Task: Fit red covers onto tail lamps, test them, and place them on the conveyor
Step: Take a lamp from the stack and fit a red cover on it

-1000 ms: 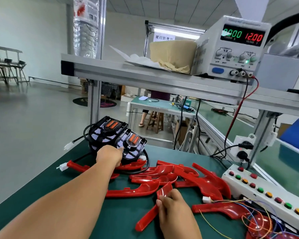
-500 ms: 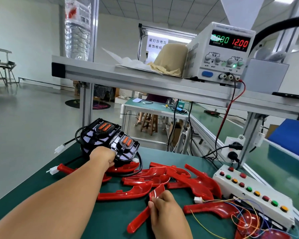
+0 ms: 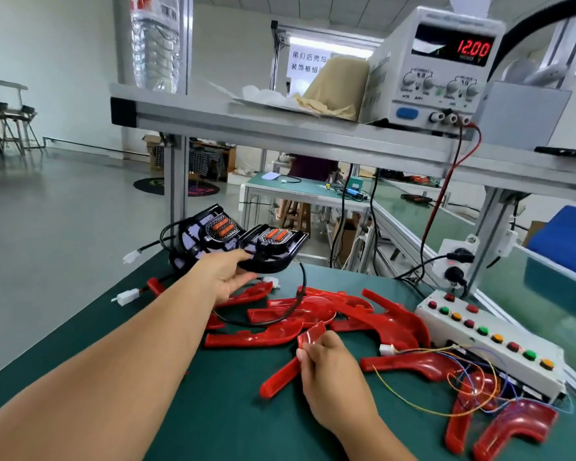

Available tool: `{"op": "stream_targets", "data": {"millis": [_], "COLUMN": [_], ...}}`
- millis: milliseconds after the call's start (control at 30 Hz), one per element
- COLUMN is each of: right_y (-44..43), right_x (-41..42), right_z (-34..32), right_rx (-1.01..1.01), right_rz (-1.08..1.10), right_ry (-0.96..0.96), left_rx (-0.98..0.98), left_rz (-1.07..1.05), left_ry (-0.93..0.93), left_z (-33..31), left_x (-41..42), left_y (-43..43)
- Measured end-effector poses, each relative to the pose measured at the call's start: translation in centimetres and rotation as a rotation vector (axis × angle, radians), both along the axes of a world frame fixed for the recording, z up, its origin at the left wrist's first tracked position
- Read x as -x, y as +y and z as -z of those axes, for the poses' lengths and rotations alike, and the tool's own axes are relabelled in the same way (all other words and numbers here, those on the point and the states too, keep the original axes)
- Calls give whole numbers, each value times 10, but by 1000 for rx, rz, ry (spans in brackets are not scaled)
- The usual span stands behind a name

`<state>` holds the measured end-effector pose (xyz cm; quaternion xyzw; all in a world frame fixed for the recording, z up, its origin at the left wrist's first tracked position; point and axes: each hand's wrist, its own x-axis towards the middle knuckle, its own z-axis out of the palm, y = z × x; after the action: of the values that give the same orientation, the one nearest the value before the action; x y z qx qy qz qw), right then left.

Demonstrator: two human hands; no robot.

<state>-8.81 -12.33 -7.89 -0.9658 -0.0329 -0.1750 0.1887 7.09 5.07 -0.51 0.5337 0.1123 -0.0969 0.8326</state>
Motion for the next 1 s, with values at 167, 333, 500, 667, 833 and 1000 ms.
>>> {"op": "stream_targets", "data": {"millis": [167, 333, 500, 667, 833, 1000], "right_y": [-1, -6, -13, -19, -20, -34], "right_x": [-1, -2, 1, 11, 9, 14], "right_z": [3, 3, -3, -15, -34, -50], "right_rx": [-51, -156, -478, -1154, -1570, -1699], "right_rz": [25, 35, 102, 10, -11, -213], "right_ry": [-13, -44, -156, -202, -184, -130], "left_rx": [74, 41, 103, 114, -10, 80], "left_rz": [91, 106, 141, 152, 288, 535], "left_ry": [-42, -50, -116, -199, -302, -155], "left_z": [7, 12, 24, 39, 50, 48], "left_x": [42, 91, 142, 174, 185, 176], "left_y": [-5, -18, -41, -62, -65, -51]}}
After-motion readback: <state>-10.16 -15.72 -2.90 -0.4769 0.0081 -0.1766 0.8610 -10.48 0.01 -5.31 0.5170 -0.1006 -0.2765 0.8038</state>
